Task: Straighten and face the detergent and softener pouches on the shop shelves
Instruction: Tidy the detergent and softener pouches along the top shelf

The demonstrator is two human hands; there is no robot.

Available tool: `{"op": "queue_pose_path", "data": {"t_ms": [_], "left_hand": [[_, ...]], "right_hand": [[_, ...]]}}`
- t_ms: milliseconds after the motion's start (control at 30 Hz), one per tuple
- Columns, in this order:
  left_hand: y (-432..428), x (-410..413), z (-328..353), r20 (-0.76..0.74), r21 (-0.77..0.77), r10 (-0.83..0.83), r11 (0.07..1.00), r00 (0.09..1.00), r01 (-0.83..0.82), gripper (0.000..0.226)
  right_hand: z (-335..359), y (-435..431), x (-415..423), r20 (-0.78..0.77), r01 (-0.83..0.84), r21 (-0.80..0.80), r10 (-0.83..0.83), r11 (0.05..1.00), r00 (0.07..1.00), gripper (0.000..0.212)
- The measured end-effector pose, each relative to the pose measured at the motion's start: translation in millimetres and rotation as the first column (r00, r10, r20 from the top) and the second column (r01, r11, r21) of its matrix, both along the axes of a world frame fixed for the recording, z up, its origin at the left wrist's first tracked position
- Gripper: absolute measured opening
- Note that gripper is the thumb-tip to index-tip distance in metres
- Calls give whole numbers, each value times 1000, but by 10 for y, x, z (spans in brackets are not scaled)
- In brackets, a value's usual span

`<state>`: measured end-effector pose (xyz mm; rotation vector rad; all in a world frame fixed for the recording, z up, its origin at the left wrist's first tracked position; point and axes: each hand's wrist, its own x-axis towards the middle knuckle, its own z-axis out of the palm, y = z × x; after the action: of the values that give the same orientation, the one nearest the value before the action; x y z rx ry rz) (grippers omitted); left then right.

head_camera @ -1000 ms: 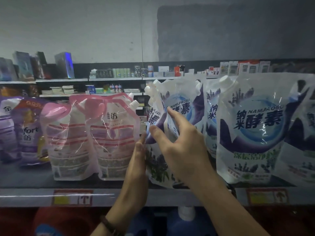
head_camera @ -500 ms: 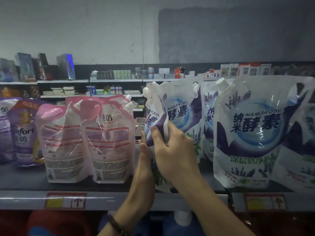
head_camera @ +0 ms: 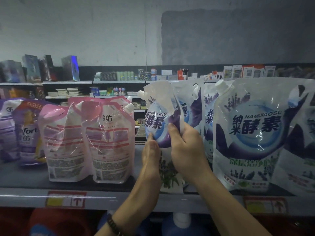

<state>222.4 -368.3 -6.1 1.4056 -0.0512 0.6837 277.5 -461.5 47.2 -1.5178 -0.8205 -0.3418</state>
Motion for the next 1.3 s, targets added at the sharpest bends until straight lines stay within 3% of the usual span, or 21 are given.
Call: {"op": "queue_pose_path", "data": {"t_ms": [33, 67, 133, 167, 233, 300, 400, 533, 633, 900, 1067, 1167, 1300], "left_hand": [[27, 40, 81, -43, 8, 71, 997, 997, -71, 118], [72, 79, 159, -89, 28, 125, 992, 988, -123, 100], [266, 117, 114, -124, 116, 208, 974, 970, -195, 35], [307, 125, 113, -153, 143, 226, 968, 962, -205, 18], [342, 153, 80, -179, 143, 148, 982, 973, -123, 41], [424, 94, 32, -174, 112, -12, 993, 985, 32, 82], [562, 219, 16, -239, 125, -146, 976, 960, 179, 119], [598, 312, -6, -326, 132, -143, 972, 934, 195, 106], [670, 301, 11, -373, 223, -114, 952, 921, 208, 104], [729, 282, 0, -435, 359, 42, 924, 899, 131, 94], [690, 305, -49, -407, 357, 120, 933, 906, 37, 114], [667, 328, -105, -380, 322, 125, 947, 916, 4, 121], [627, 331, -159, -337, 309, 144, 951, 930, -36, 119]], "right_hand": [[7, -26, 27, -14, -20, 23, 20, 1000, 1000, 37], [15, -64, 56, -29, -31, 40, 32, 999, 999, 38], [39, -150, 106, -52, -27, 67, 30, 997, 998, 42], [41, -189, 131, -68, -20, 79, 26, 997, 997, 44], [34, -245, 181, -103, -18, 94, 28, 995, 994, 49], [26, -279, 205, -121, -37, 123, 52, 992, 991, 50], [28, -329, 232, -105, -90, 159, 107, 983, 989, 39], [26, -366, 309, -99, -98, 192, 119, 976, 988, 32], [13, -376, 378, -135, -46, 210, 75, 977, 988, 34], [-3, -365, 536, -171, 106, 110, -86, 988, 982, 34], [26, -413, 532, -146, 195, -6, -194, 981, 970, 41], [17, -483, 491, -137, 156, -22, -158, 987, 978, 43], [-18, -577, 308, -161, 122, -30, -125, 992, 979, 17]]}}
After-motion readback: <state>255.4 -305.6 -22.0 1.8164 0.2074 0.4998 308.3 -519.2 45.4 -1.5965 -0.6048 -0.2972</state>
